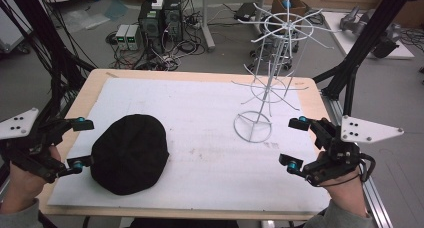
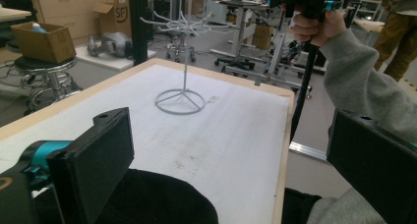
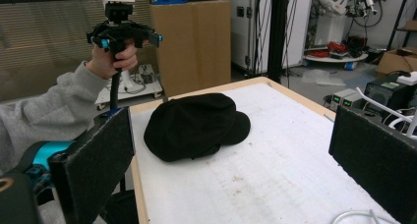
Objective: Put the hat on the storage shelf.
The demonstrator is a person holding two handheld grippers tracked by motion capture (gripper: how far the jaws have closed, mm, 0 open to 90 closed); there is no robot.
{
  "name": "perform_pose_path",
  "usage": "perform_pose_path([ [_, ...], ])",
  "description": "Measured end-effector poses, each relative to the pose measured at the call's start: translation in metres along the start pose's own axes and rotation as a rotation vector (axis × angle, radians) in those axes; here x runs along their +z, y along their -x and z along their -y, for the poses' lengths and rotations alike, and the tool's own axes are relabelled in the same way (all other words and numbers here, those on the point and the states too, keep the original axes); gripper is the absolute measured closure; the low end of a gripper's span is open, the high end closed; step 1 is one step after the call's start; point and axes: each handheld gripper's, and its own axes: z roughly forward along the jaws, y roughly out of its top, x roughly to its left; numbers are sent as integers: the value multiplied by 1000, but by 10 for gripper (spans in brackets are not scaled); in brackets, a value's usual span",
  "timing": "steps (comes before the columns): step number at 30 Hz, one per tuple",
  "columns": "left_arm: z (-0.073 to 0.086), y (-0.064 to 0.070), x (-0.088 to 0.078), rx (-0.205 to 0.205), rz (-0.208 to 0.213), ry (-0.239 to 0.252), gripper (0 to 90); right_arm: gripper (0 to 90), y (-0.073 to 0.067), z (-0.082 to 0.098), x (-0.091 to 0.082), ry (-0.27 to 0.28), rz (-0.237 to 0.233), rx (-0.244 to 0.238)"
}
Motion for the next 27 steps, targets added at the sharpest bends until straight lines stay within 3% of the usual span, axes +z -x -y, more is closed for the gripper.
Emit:
perform_pose_path([
  [4,1,-1,0,5,-19,-5,42,23,0,0,1,-4,0,2],
  [9,5,-3,5,19,-95,-57,42,23,0,1,2,-15,-13,7],
  [21,24,-18,17,12,-87,-64,42,23,2,3,2,-24,-14,16],
  [27,36,-23,29,15,-101,-101,42,23,3,4,2,-26,-11,24],
])
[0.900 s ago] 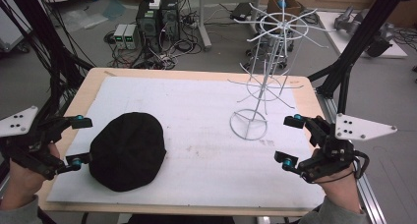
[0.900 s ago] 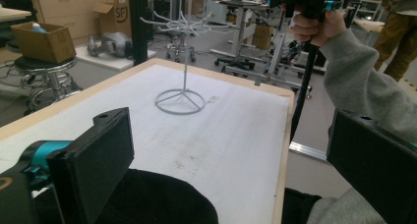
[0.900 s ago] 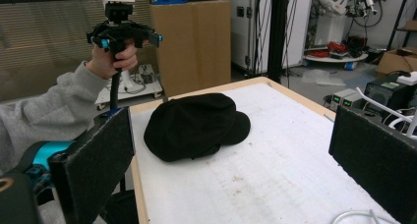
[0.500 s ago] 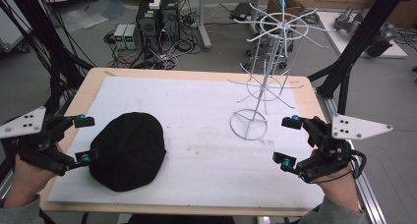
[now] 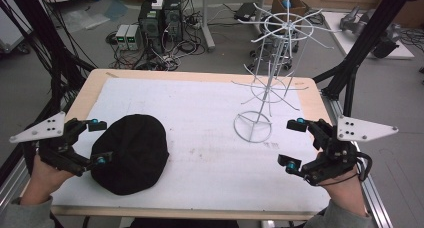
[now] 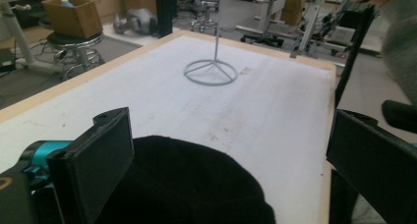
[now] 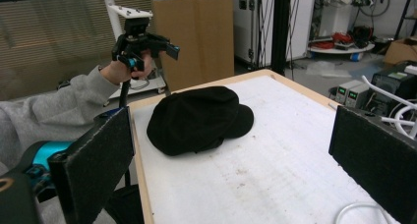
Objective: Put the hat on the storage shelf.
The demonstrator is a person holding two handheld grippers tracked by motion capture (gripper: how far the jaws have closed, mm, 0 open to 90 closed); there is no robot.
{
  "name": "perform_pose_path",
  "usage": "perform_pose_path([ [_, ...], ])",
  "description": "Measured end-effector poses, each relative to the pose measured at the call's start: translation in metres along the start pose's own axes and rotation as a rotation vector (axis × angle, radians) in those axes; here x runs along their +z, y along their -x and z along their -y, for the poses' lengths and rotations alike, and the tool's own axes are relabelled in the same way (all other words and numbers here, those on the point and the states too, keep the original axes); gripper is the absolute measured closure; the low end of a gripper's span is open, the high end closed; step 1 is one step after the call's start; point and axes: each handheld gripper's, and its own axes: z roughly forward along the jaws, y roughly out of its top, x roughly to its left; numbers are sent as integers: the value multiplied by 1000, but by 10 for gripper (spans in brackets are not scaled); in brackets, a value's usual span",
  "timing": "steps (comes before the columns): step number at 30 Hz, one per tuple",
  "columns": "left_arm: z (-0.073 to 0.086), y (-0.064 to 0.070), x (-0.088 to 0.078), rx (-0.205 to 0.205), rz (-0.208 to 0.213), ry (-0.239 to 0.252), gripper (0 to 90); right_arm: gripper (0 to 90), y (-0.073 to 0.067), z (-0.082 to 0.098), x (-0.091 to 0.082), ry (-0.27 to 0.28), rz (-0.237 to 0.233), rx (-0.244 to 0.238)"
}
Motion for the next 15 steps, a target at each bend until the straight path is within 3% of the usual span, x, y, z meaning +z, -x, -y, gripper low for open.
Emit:
perform_pose_path([
  [6,11,-4,11,-8,10,-13,42,23,0,0,0,-1,1,2],
  [9,17,-6,12,14,-10,-23,42,23,0,0,0,-4,1,6],
  [15,28,-15,13,-2,-31,-33,42,23,2,2,1,-17,1,8],
])
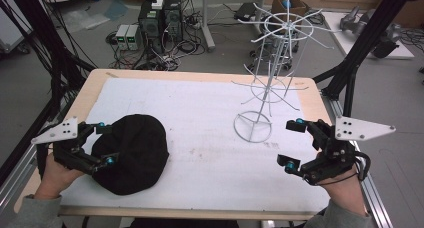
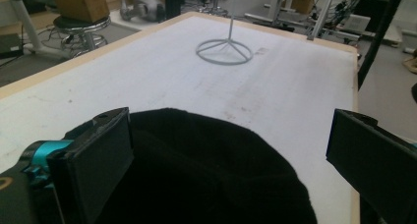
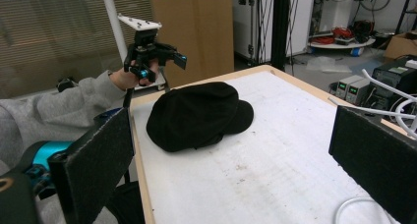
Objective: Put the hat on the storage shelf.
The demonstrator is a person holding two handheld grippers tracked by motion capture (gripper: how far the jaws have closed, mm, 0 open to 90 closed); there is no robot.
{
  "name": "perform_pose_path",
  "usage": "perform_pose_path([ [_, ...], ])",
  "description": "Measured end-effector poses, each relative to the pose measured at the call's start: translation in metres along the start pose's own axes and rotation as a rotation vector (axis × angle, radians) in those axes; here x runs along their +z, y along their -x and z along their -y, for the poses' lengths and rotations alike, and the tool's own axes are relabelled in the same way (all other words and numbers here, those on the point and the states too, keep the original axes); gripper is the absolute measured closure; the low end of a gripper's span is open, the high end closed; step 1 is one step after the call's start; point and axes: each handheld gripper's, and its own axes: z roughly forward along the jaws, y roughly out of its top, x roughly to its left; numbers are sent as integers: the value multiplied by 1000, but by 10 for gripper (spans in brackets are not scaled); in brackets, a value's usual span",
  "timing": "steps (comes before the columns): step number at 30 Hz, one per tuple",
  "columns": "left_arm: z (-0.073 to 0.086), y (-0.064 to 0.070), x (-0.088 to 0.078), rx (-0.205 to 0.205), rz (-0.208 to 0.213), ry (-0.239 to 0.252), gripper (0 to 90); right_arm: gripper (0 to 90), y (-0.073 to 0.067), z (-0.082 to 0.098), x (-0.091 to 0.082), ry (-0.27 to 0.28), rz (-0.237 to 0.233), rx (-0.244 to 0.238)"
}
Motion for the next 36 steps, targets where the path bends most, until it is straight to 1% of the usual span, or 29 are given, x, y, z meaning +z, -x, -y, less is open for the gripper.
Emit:
perform_pose_path([
  [1,2,-1,1,-4,-4,-2,42,23,0,0,0,0,0,0],
  [5,6,-4,3,-15,1,-19,42,23,0,0,1,-2,-2,-3],
  [10,12,-5,9,-10,-5,-42,42,23,-1,0,2,-12,-8,-1],
  [13,16,-5,14,-7,-12,-71,43,23,-1,0,3,-19,-10,-2],
  [15,18,-5,17,-9,-16,-87,56,23,-1,0,4,-24,-9,-2],
  [16,19,-4,18,-5,-15,-93,86,23,0,1,4,-30,-7,-3],
  [17,20,-4,19,0,-17,-97,86,23,0,1,4,-30,-7,-3],
  [19,22,-4,21,-5,-16,-104,89,23,0,1,4,-29,-4,-1],
  [21,25,-4,23,-1,-18,-110,89,23,0,2,4,-31,-3,-4],
  [22,27,-4,25,2,-22,-121,89,23,-1,1,4,-36,-7,3],
  [23,27,-4,25,2,-22,-121,89,23,-1,1,4,-36,-7,3],
  [24,28,-4,25,1,-22,-123,90,23,-2,1,5,-37,-8,-8],
  [27,31,-5,27,-1,-29,-130,91,23,-2,1,5,-42,-10,-11],
  [29,31,-4,27,7,-34,-133,99,23,-3,0,5,-48,-7,-6],
  [32,32,-4,27,22,-45,-135,104,23,-4,-1,7,-62,1,-12],
  [34,32,-4,27,26,-48,-139,117,23,-6,-2,9,-76,-3,-25],
  [36,32,-3,27,31,-50,-144,133,23,-7,-2,11,-86,-7,-23],
])
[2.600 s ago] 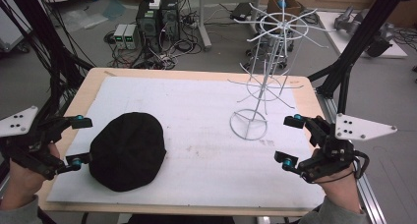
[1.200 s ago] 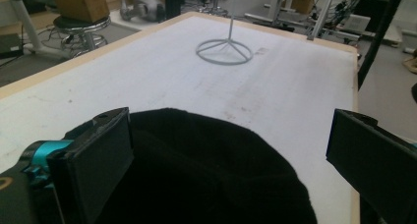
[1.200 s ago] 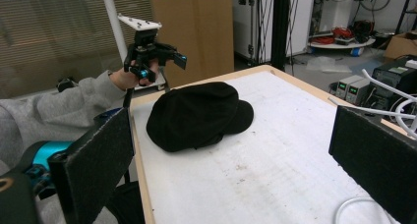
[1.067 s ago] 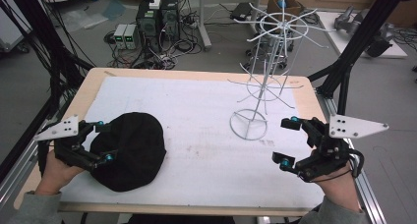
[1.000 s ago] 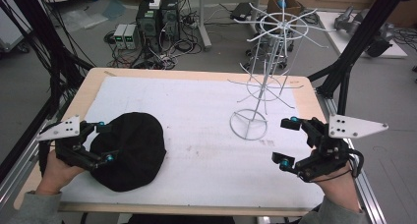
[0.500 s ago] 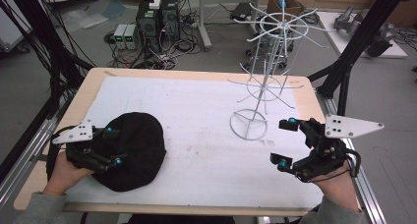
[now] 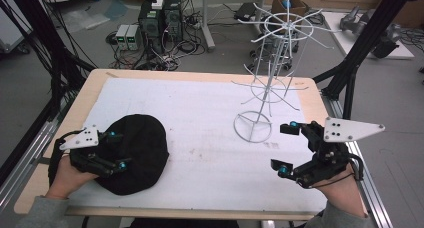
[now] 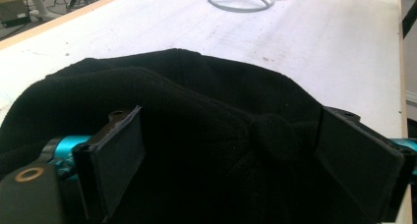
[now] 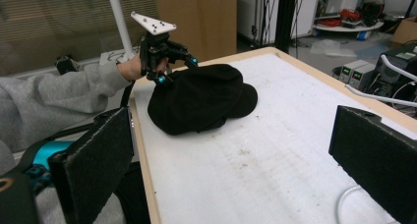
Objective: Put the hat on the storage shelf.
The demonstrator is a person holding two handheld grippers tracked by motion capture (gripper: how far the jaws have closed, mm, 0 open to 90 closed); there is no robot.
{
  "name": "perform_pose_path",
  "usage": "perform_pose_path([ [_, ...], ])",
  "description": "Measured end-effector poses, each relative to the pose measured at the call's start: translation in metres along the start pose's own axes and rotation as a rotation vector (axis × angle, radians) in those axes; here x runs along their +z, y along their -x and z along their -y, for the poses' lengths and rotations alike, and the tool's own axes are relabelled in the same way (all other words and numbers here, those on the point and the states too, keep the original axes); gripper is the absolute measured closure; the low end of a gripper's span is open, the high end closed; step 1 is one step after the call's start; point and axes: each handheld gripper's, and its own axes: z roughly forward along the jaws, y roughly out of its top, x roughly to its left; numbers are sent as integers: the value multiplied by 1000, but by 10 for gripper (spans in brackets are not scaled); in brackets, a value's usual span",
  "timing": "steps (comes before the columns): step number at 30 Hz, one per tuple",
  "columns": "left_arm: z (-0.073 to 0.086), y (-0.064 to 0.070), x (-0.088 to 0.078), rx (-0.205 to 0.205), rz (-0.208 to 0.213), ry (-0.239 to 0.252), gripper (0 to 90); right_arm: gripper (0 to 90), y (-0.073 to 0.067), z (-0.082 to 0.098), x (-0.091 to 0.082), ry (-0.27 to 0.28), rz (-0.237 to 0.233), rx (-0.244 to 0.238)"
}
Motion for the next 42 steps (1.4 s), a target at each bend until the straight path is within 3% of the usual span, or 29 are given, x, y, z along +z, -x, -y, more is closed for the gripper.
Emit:
perform_pose_path([
  [13,1,-1,-3,2,19,-53,378,23,-2,-1,2,-19,8,-8],
  [19,1,-2,-3,-24,37,-70,535,23,0,0,3,-24,8,-2],
  [25,0,-1,-2,-13,30,-92,666,23,1,1,3,-23,7,-2],
  [29,-1,1,-2,3,25,-93,692,23,1,1,3,-23,9,2],
  [37,-5,1,-6,-10,34,-60,698,23,3,3,3,-21,0,10],
  [42,-13,5,-12,-18,95,-7,700,23,5,4,4,-25,1,8],
])
